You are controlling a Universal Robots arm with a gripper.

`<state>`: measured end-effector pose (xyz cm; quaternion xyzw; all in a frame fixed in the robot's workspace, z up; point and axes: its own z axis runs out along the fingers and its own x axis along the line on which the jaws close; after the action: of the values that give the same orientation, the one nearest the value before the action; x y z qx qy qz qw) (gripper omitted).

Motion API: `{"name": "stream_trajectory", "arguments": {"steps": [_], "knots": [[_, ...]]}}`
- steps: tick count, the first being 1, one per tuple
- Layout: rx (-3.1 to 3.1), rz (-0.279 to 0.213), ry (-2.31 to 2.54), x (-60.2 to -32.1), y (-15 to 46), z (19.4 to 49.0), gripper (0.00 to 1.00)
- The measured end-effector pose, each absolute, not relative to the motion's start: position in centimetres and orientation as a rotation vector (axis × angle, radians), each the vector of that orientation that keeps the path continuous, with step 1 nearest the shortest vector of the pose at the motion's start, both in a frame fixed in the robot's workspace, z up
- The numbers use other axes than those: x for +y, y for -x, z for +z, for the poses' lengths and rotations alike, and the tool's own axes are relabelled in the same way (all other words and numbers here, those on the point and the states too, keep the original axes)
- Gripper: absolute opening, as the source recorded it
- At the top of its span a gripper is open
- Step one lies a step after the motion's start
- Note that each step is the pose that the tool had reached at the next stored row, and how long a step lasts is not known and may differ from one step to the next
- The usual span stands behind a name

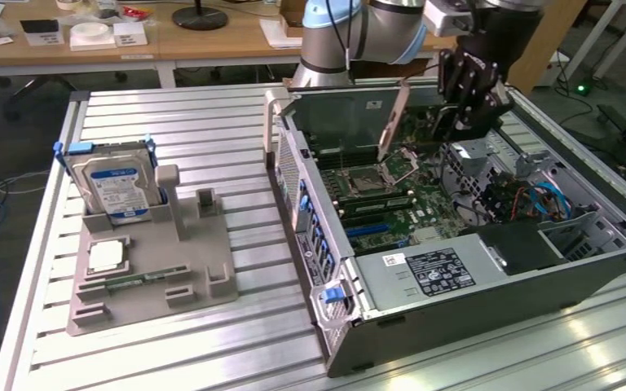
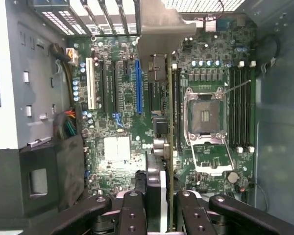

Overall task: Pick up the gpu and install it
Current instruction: 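Insert the gpu into the slot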

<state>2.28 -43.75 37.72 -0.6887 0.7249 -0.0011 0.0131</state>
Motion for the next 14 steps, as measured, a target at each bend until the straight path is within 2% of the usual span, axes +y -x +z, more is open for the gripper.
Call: {"name": "stream_trajectory", "arguments": {"steps": [14], "knots": [[2.258,-0.014,2.142,-42.9,0.5,35.4,0.28]]}}
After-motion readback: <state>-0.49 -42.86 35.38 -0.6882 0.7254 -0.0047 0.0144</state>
